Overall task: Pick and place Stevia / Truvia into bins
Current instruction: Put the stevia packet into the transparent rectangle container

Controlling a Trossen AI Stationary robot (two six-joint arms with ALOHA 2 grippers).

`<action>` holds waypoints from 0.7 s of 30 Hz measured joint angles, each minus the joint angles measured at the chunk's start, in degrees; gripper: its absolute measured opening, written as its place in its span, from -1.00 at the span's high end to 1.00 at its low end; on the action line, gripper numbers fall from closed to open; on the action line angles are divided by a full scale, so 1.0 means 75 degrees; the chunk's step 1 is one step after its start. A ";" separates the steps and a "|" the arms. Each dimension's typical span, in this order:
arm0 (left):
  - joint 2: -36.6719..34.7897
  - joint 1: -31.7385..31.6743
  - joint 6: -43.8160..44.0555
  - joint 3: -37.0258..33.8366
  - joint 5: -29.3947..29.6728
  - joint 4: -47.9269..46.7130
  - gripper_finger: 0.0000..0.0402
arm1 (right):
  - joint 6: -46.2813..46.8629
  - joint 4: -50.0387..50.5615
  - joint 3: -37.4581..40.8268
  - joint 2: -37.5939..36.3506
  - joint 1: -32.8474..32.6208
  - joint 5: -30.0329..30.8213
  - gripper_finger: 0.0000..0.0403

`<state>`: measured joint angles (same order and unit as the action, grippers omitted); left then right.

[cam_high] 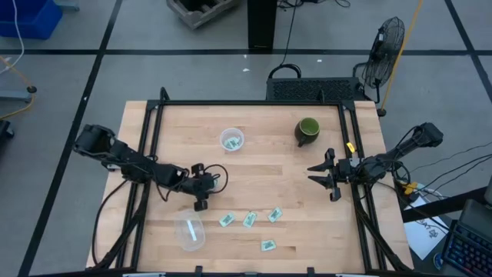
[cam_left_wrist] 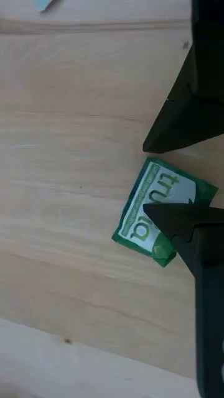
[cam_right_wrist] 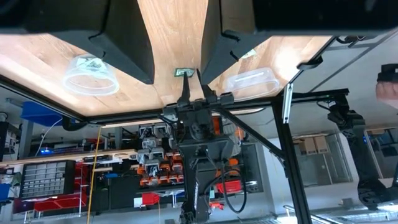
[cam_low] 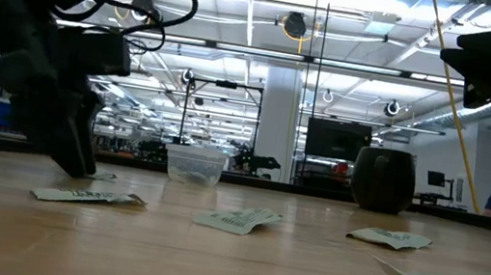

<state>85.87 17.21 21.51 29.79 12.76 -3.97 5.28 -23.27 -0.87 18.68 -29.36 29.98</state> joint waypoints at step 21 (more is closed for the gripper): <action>0.0097 -0.0081 -0.0563 -0.0030 -0.0256 0.1592 0.95 | 0.0003 -0.0001 -0.0001 -0.0003 0.0000 0.0000 0.39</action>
<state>86.60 16.60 17.29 29.56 10.84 7.97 5.30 -23.28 -0.87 18.65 -29.36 29.98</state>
